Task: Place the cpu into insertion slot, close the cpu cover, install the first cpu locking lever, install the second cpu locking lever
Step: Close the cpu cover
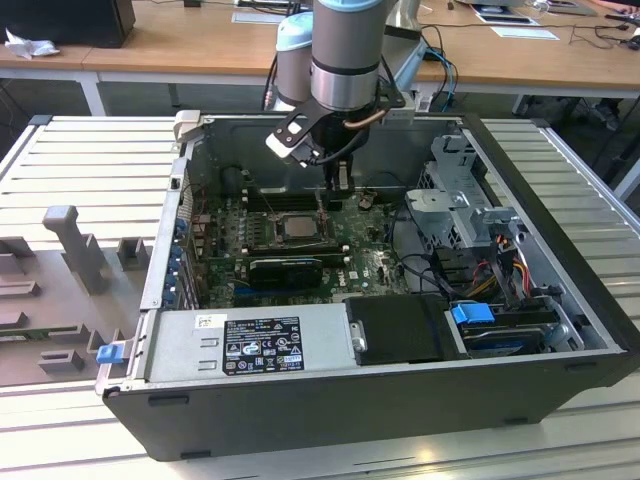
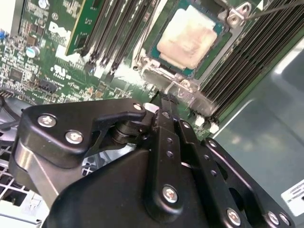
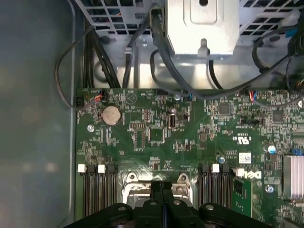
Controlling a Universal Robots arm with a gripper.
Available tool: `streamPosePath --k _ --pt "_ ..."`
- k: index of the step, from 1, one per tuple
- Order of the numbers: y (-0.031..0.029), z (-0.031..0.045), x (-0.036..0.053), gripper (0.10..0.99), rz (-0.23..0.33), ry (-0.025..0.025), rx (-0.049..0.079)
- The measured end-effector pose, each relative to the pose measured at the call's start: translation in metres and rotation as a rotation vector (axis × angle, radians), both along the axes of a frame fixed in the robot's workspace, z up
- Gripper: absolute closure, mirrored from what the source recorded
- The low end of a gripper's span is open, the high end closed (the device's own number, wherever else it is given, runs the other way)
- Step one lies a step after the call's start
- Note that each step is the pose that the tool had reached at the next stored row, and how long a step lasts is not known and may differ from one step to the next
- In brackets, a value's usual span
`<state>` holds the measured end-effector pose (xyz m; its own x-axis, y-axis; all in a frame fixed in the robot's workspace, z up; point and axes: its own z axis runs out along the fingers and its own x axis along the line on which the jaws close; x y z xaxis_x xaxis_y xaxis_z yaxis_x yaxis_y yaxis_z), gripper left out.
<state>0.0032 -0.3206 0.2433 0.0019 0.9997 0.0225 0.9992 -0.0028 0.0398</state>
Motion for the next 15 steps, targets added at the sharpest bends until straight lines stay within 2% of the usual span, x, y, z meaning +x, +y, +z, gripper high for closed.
streamPosePath --k 5,7,10,12,15 --pt "0.0 0.0 -0.0086 0.98 0.0 0.0 0.0" --pt "0.0 -0.0004 -0.0095 0.98 0.0 -0.0001 0.0" --pt "0.0 -0.0068 -0.0096 0.98 0.002 -0.0001 0.0" --pt "0.0 -0.0154 -0.0125 0.98 0.035 -0.0001 0.001" --pt "-0.0002 -0.0173 -0.0213 0.98 0.04 0.0 0.001"
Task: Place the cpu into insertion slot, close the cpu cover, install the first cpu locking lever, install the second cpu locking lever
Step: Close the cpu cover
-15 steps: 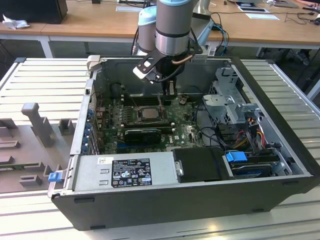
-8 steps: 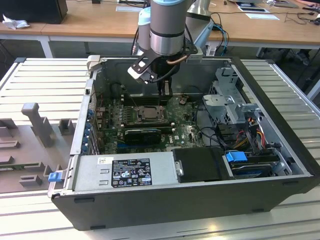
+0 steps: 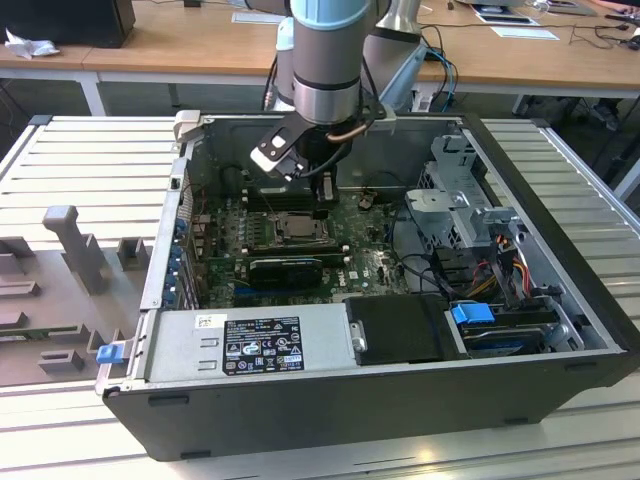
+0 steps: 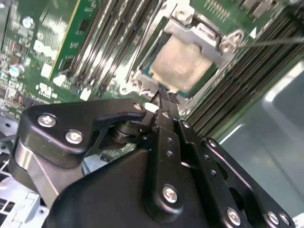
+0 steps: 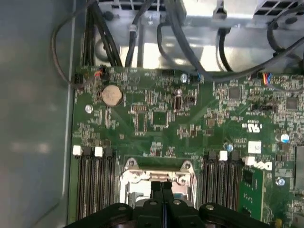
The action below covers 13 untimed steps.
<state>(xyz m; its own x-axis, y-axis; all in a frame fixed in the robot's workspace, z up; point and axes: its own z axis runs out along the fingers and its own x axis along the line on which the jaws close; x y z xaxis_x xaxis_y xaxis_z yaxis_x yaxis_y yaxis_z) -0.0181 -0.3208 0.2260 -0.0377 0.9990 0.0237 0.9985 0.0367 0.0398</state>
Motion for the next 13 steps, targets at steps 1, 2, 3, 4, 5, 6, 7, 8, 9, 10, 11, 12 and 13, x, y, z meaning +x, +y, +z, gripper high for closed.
streamPosePath --k 1,2,3,4,5,6,7,8,9,10,11,12,13 --pt "0.0 -0.0005 -0.0049 0.98 0.0 0.0 0.0" --pt "0.0 -0.001 -0.0109 0.98 0.0 -0.0001 0.0" --pt "0.0001 -0.0013 -0.016 0.98 0.0 -0.0001 0.0" --pt "0.0002 -0.0017 -0.0207 0.98 0.0 -0.0001 0.0" --pt "0.0004 -0.0024 -0.0242 0.98 0.0 -0.0001 0.0" --pt "0.0005 -0.004 -0.0294 0.98 0.0 -0.0001 0.0" --pt "0.0005 -0.0054 -0.0327 0.98 0.0 0.0 0.0" --pt "0.0007 -0.0072 -0.0356 0.98 0.0 -0.0001 0.0" --pt "0.0008 -0.0093 -0.0388 0.98 0.0 -0.0001 0.0" --pt "0.0011 -0.0112 -0.04 0.98 0.0 -0.0001 0.0" --pt "0.0016 -0.0132 -0.04 0.98 0.0 -0.0001 0.0" --pt "0.0021 -0.0155 -0.0397 0.98 0.0 0.0 0.0" --pt "0.0021 -0.0164 -0.0397 0.98 0.0 -0.0001 0.0"
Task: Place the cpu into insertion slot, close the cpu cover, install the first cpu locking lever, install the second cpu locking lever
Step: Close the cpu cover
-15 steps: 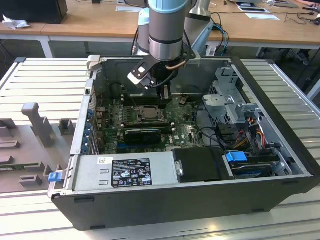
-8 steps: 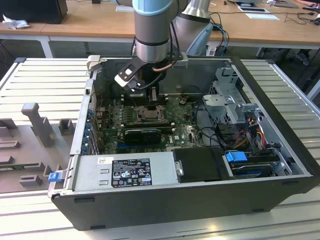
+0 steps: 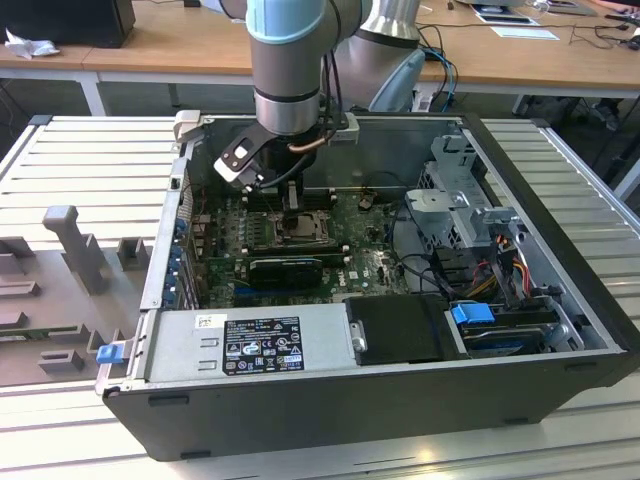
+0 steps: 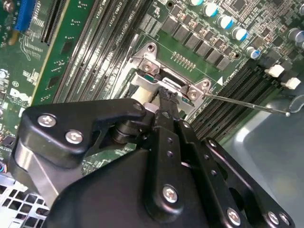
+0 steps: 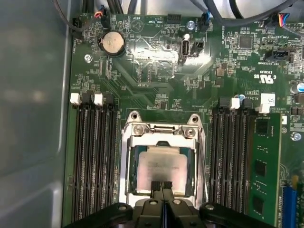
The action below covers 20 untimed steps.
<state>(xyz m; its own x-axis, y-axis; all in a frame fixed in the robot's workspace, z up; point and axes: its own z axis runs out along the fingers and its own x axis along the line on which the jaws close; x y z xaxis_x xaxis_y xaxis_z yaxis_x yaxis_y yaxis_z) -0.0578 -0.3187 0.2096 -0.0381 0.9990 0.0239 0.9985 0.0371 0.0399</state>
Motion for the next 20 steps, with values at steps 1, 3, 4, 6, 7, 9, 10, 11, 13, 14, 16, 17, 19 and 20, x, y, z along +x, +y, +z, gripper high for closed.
streamPosePath --k 1,3,4,6,7,9,10,11,13,14,16,17,19,20 --pt "0.0001 -0.001 0.0 0.98 0.0 0.0 0.0" --pt "0.0001 -0.0028 -0.0001 0.98 0.0 0.0004 -0.001" --pt "0.0 -0.0034 -0.0001 0.98 0.0 0.0006 -0.001" --pt "0.0003 -0.0042 0.0044 0.98 0.0 -0.0003 0.0" --pt "0.0004 -0.0045 0.0084 0.98 0.0 -0.0005 0.001" --pt "0.0002 -0.0031 0.0112 0.98 0.0 -0.0001 0.0" --pt "0.0002 -0.0011 0.0112 0.98 0.0 -0.0001 0.0" --pt "0.0002 0.0028 0.0112 0.98 0.0 0.0 0.0" --pt "0.0002 0.0081 0.0114 0.98 0.0 0.0001 0.0" --pt "0.0002 0.008 0.0128 0.98 0.0 0.0003 0.0" --pt "0.0002 0.0081 0.0149 0.98 0.0 0.0008 0.0" --pt "0.0002 0.0081 0.0157 0.98 0.0 0.001 0.0" --pt "0.0002 0.0081 0.0172 0.98 0.001 0.0016 0.0" --pt "0.0002 0.0081 0.0173 0.98 0.001 0.0016 0.0"
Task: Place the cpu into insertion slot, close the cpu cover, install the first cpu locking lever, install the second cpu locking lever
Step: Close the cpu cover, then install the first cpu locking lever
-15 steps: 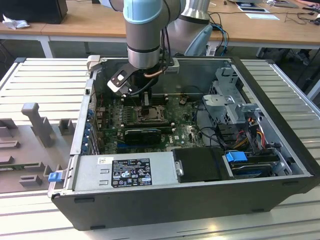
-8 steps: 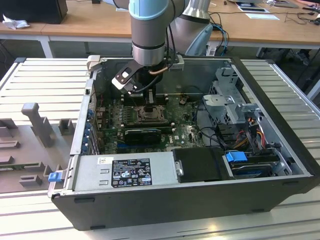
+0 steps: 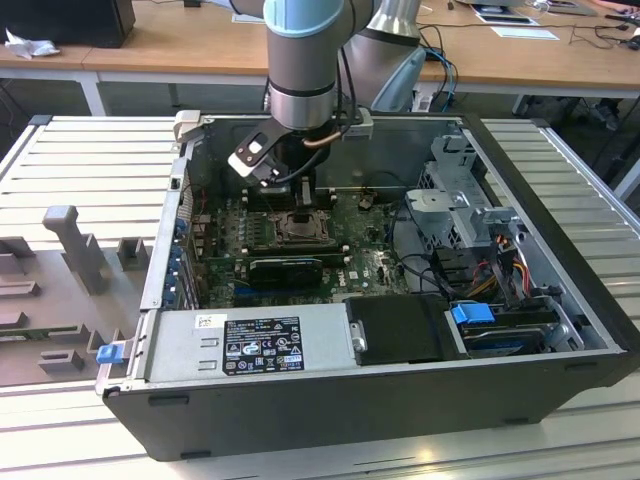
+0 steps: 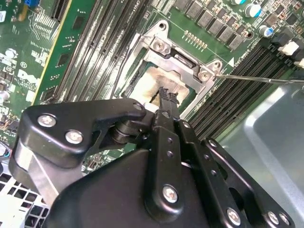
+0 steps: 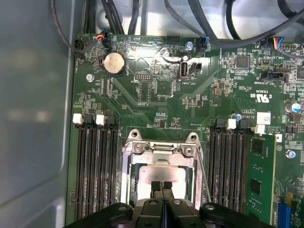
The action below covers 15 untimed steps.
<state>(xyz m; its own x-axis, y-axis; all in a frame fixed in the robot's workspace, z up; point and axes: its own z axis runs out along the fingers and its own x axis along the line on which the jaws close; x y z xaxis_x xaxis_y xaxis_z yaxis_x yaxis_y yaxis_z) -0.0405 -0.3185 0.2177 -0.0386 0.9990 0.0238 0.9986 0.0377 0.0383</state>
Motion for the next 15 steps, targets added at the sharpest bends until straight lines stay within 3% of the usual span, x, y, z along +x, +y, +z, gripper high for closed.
streamPosePath --k 8,15 --pt "0.0 0.0045 0.0001 0.98 0.0 0.0 0.0" --pt "0.0 0.0195 0.0001 0.98 0.0 0.0 0.0"
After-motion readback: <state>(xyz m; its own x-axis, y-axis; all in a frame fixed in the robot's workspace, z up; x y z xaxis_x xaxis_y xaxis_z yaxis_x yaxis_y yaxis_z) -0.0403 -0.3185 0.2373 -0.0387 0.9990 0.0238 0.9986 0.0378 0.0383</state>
